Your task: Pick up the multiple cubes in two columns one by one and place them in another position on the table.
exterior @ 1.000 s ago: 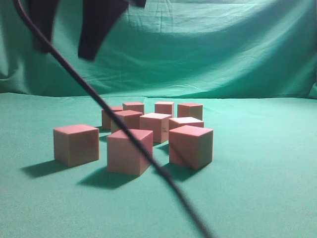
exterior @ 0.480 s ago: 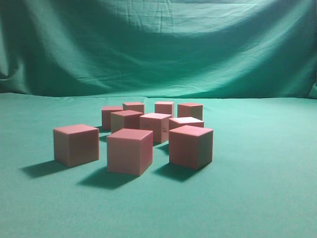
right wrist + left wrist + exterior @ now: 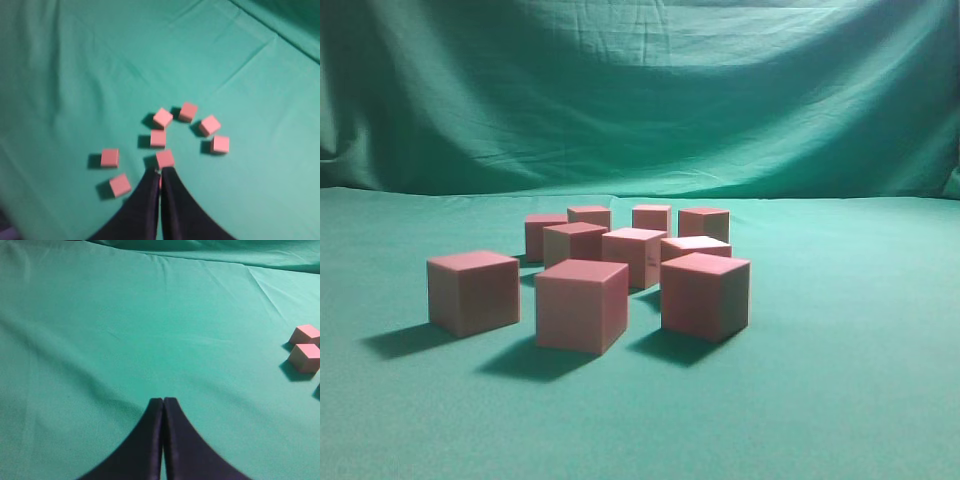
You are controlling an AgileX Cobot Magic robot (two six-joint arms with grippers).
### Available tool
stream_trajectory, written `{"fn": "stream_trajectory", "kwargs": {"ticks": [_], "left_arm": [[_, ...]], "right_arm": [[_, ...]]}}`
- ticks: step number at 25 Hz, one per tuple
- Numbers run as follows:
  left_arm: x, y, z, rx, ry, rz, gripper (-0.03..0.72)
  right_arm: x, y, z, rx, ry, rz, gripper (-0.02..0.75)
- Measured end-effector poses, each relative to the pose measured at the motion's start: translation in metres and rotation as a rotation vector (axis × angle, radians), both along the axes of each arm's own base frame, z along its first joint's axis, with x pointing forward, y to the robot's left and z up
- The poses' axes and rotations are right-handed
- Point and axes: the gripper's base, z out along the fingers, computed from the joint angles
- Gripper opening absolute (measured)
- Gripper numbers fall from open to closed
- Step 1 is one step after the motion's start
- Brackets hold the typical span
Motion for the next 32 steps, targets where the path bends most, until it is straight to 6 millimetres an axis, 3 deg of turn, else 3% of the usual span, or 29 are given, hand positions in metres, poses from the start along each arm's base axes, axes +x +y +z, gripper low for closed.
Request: {"fn": "stream_trajectory", "kwargs": {"ticks": [7, 14, 22, 32], "left_arm": [[0.000, 0.000, 0.000, 0.000, 0.000, 0.000, 0.000], [0.000, 0.000, 0.000, 0.000, 0.000, 0.000, 0.000], [0.000, 0.000, 0.000, 0.000, 0.000, 0.000, 0.000], [0.000, 0.000, 0.000, 0.000, 0.000, 0.000, 0.000]], "right_arm": [[-0.054, -0.073, -0.032, 0.083, 0.013, 0.035, 0.000], [-0.084, -0.115, -0.050, 0.185, 0.017, 0.008, 0.000], [-0.089, -0.123, -0.069, 0.228, -0.105, 0.075, 0.000], [-0.085, -0.115, -0.135, 0.355, -0.216, 0.101, 0.000]]}}
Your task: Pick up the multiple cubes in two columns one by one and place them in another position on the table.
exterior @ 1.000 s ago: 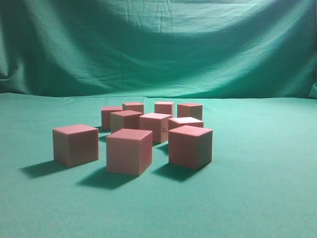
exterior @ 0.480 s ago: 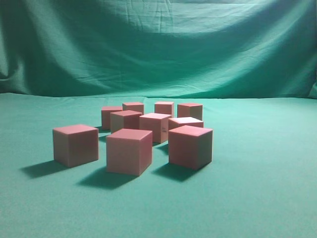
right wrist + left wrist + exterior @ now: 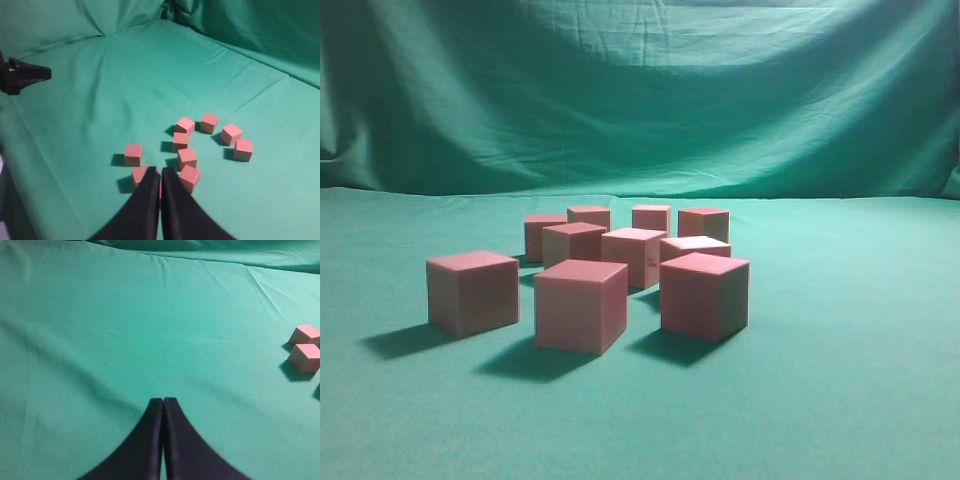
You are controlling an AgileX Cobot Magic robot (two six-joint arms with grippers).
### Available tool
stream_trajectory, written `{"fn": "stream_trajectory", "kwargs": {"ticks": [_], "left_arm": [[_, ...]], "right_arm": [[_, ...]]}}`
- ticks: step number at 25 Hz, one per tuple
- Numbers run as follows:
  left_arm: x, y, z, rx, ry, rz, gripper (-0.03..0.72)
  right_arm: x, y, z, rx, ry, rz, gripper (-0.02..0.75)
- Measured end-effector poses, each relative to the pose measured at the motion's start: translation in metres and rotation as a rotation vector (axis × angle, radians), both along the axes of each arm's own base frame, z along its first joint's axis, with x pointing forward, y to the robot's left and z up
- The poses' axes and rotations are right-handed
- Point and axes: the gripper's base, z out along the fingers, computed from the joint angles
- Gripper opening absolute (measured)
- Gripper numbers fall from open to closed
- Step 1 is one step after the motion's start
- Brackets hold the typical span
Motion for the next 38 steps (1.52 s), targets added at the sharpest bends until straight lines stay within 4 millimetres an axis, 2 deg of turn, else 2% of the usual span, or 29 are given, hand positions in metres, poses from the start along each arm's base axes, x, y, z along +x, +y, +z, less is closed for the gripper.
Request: {"fn": "stream_trajectory", "kwargs": {"ticks": [7, 13, 21, 29, 38], "left_arm": [[0.000, 0.000, 0.000, 0.000, 0.000, 0.000, 0.000], [0.000, 0.000, 0.000, 0.000, 0.000, 0.000, 0.000], [0.000, 0.000, 0.000, 0.000, 0.000, 0.000, 0.000], [0.000, 0.000, 0.000, 0.000, 0.000, 0.000, 0.000], [0.000, 0.000, 0.000, 0.000, 0.000, 0.000, 0.000]], "right_arm": [[0.005, 0.011, -0.050, 0.010, 0.028, 0.008, 0.000], [0.005, 0.016, -0.079, -0.001, 0.106, 0.015, 0.000], [0.007, 0.019, -0.099, 0.000, 0.114, 0.013, 0.000], [0.005, 0.012, -0.104, -0.005, 0.059, 0.005, 0.000], [0.007, -0.009, -0.137, 0.101, -0.048, -0.229, 0.000]]}}
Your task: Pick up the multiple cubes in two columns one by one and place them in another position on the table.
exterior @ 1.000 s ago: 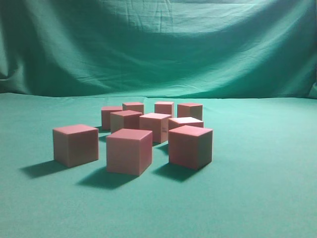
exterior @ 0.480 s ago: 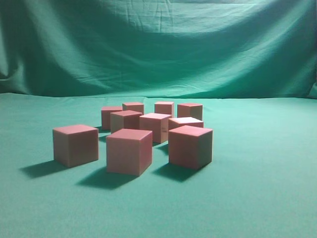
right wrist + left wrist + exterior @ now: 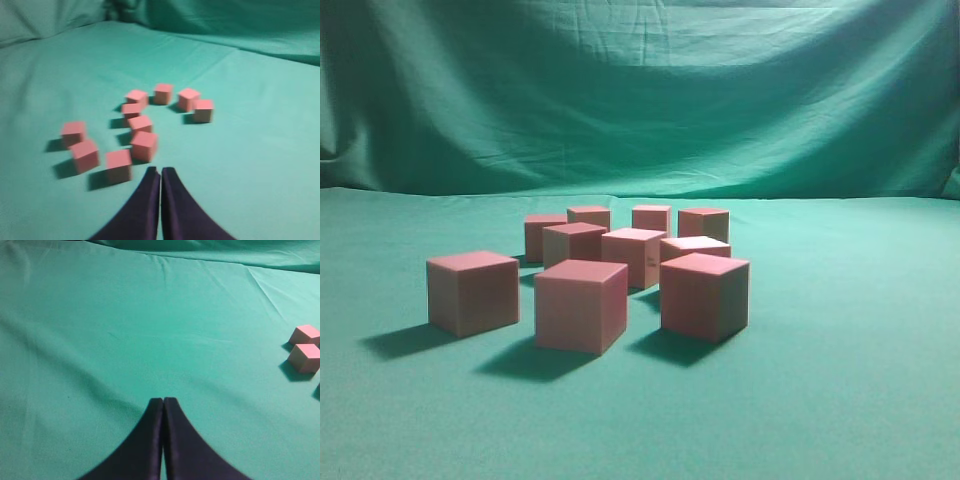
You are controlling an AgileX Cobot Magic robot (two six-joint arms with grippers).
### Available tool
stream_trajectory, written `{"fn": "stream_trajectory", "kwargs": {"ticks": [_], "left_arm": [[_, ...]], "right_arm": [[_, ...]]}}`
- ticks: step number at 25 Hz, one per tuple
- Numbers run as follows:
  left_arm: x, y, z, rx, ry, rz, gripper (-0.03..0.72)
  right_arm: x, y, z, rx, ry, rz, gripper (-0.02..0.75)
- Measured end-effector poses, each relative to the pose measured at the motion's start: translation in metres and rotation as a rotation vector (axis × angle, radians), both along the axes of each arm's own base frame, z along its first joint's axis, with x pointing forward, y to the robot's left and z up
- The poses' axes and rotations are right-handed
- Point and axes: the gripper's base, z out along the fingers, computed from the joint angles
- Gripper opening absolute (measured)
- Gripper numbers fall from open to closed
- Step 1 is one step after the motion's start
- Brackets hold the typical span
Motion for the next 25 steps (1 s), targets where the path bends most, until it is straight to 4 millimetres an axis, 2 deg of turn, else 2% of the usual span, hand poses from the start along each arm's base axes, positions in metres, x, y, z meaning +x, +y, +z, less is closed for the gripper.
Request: {"fn": "stream_trajectory", "kwargs": {"ticks": [5, 13, 20, 25], "left_arm": [[0.000, 0.000, 0.000, 0.000, 0.000, 0.000, 0.000], [0.000, 0.000, 0.000, 0.000, 0.000, 0.000, 0.000], [0.000, 0.000, 0.000, 0.000, 0.000, 0.000, 0.000], [0.000, 0.000, 0.000, 0.000, 0.000, 0.000, 0.000]], "right_arm": [[0.007, -0.009, -0.022, 0.016, 0.030, -0.224, 0.000], [0.012, -0.024, -0.025, 0.021, 0.045, -0.526, 0.000], [0.013, -0.031, -0.027, 0.016, 0.065, -0.659, 0.000], [0.012, -0.032, -0.028, 0.010, 0.078, -0.673, 0.000]]}}
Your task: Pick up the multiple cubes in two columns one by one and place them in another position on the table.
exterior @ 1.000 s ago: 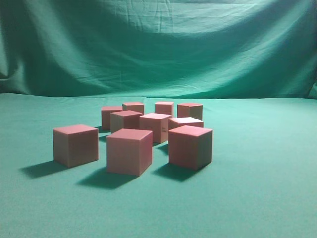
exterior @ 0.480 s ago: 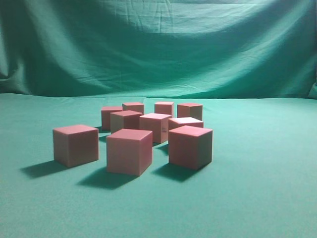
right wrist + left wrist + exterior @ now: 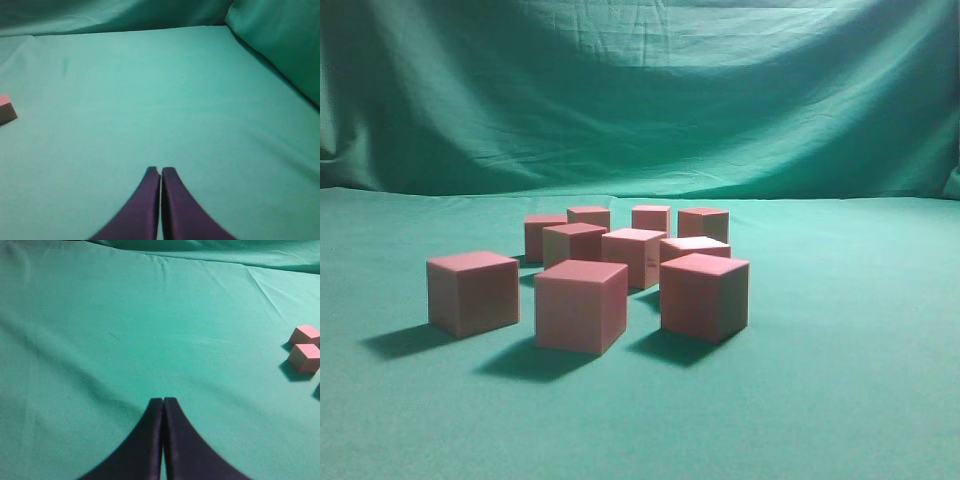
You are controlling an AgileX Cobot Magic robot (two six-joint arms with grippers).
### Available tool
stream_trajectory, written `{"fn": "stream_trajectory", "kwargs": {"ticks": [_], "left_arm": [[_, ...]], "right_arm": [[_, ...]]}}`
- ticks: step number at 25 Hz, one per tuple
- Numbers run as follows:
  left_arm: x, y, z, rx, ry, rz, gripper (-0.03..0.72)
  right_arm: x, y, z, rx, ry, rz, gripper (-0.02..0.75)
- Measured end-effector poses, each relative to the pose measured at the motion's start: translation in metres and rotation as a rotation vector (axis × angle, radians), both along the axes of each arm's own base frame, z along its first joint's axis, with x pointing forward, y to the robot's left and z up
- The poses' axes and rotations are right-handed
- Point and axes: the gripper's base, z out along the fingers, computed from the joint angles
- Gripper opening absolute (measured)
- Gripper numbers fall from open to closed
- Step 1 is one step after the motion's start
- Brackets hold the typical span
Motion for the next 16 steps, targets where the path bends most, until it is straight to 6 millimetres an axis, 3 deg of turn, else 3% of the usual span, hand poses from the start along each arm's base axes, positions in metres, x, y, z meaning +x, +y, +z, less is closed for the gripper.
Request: {"fn": "stream_trajectory", "kwargs": {"ticks": [16], "left_arm": [[0.0000, 0.0000, 0.0000, 0.000, 0.000, 0.000, 0.000]], "right_arm": [[0.0000, 0.0001, -0.0001, 0.002, 0.002, 0.000, 0.000]]}}
